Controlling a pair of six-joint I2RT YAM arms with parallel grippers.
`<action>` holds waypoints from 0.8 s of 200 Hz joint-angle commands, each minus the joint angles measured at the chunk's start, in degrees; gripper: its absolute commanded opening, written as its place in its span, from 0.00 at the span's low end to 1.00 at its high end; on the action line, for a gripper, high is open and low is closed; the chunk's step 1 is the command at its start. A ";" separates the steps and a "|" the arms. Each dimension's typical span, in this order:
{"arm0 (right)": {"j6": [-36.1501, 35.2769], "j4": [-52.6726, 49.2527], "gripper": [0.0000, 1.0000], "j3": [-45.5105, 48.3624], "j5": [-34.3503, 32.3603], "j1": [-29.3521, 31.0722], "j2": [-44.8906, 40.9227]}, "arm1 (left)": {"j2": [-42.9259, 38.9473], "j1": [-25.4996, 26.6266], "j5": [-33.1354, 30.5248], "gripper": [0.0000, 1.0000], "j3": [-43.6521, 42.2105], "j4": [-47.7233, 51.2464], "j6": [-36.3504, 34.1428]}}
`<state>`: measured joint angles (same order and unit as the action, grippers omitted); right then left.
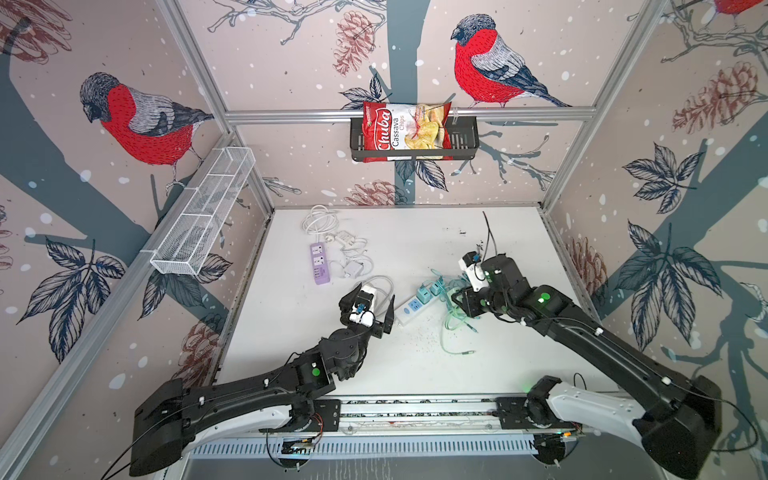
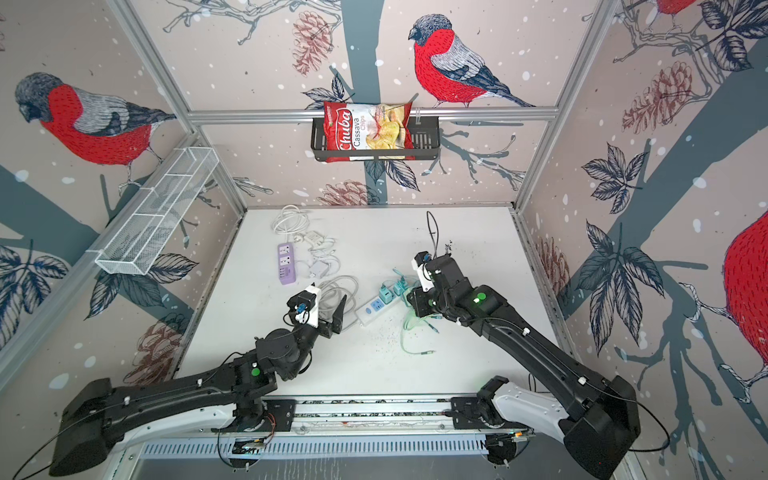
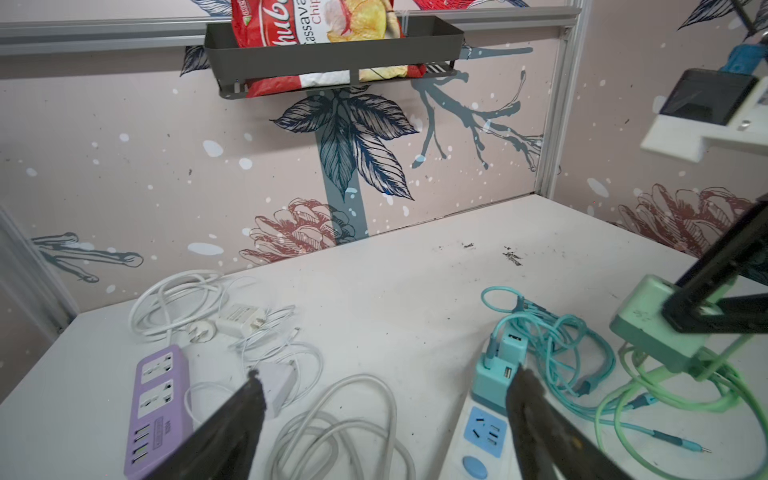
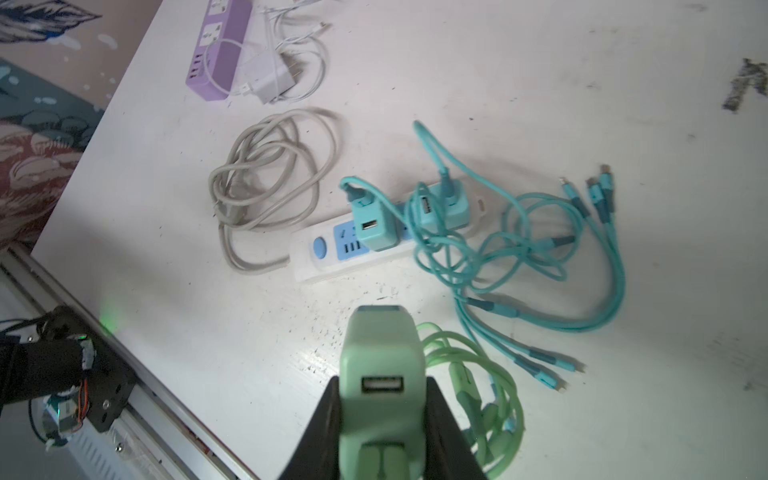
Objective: Insert the plug
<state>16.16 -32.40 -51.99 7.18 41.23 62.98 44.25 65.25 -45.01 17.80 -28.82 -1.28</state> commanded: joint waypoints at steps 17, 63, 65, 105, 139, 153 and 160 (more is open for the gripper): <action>-2.21 4.10 0.13 -0.49 -2.71 4.45 4.11 | -2.67 -1.84 0.96 0.90 -1.20 6.30 4.52; -1.31 4.05 0.12 -2.24 -3.57 5.96 10.67 | 4.39 -4.50 5.03 0.82 -1.49 3.20 6.72; -1.18 4.02 0.12 -2.24 -3.58 5.96 10.80 | 4.98 -4.74 5.42 0.81 -1.46 2.97 6.72; 1.57 3.99 0.12 0.48 -5.04 6.23 10.75 | 13.93 -11.96 15.47 0.61 -0.45 0.05 9.71; 3.67 4.92 0.12 3.12 -5.34 6.14 8.33 | 20.65 -15.61 22.01 0.53 1.15 0.28 10.22; 4.21 5.54 0.12 4.12 -5.19 6.14 6.66 | 24.22 -16.36 23.20 0.51 2.31 0.37 10.16; 4.34 5.89 0.12 4.62 -5.24 6.14 6.18 | 26.07 -16.82 23.62 0.50 2.91 0.18 10.16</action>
<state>18.48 -28.86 -48.47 2.83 47.31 70.98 66.28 49.54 -25.71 19.03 -26.72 8.10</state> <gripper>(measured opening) 0.275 0.507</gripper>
